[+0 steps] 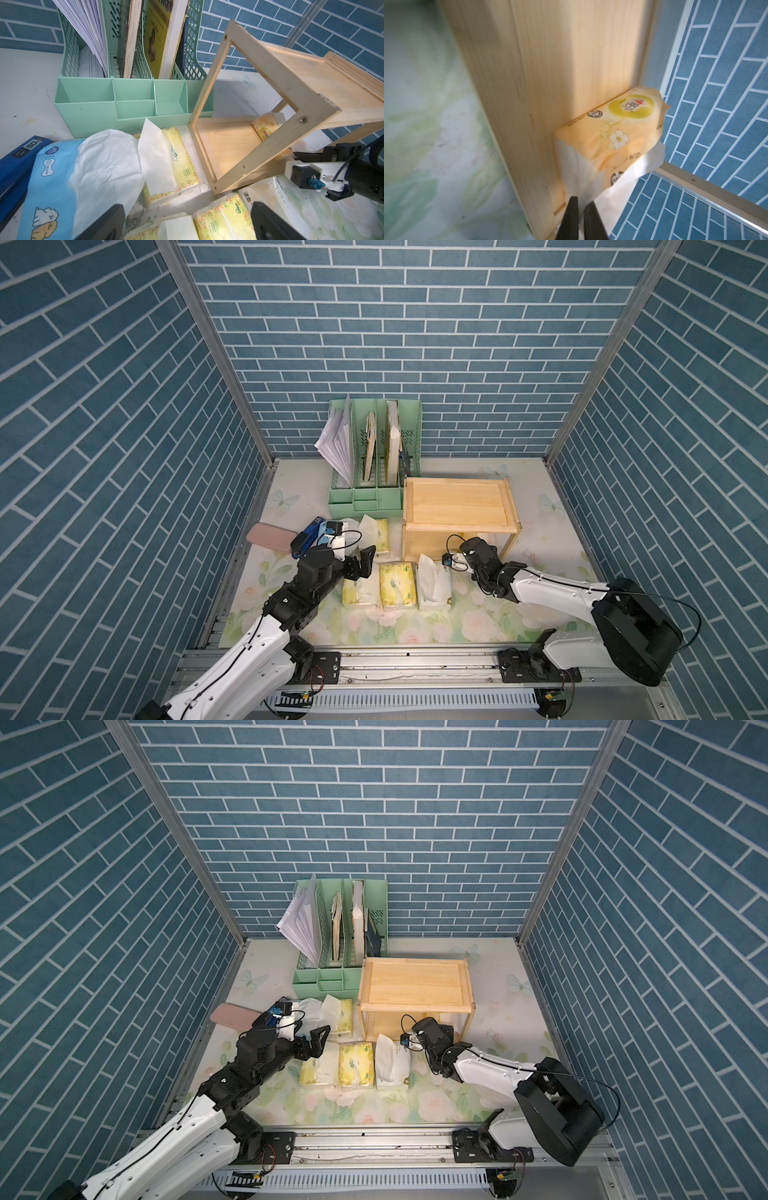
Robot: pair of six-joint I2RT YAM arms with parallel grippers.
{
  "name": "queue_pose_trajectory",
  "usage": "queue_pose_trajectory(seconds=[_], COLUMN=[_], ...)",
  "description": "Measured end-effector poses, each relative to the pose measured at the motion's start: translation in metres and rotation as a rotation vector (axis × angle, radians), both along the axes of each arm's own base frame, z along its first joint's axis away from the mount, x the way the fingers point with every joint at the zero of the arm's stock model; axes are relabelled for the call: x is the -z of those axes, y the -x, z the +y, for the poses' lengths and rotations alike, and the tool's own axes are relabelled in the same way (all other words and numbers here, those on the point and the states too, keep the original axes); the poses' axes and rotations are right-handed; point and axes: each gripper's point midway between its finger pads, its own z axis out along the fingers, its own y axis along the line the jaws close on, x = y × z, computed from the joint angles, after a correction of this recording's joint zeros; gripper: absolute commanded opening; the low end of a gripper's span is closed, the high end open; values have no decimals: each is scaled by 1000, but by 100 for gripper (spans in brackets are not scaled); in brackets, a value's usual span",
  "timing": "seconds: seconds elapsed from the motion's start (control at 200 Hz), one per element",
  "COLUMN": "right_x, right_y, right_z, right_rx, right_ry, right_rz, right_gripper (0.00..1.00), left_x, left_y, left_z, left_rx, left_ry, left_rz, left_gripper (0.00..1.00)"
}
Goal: Remove the tissue boxes from the shelf
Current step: Pick up a box of tissues from the shelf.
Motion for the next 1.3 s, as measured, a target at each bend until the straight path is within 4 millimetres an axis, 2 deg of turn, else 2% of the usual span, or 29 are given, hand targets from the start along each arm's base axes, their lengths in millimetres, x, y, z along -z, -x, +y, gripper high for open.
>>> queue_pose_trajectory(seconds=[0.11,0.38,0.495,0.645,0.835,0.985,1.11,1.3], right_x=[3,4,-4,-24,-51,-71,-77,-80], right_y=[0,-1,-1,4,18,32,48,69], right_z=[0,0,0,0,2,12,18,15], right_rx=[2,11,31,46,35,15,1,14], right_ry=[3,13,-4,-31,-39,-58,-55,-44], right_rz=[9,28,36,28,38,70,115,198], right_gripper=[0,0,0,0,0,0,0,0], left_x=[0,-1,-1,-1,0,0,0,0], left_y=[0,0,0,0,0,-1,-1,-2], left_z=[0,1,1,1,1,2,3,4], left_rx=[0,-3,-4,-6,-5,-9,-14,-21], left_ry=[0,1,0,-1,-5,-8,-10,-15], left_rz=[0,-4,-5,-5,-4,-5,-6,-7], left_gripper=[100,100,100,100,100,100,100,100])
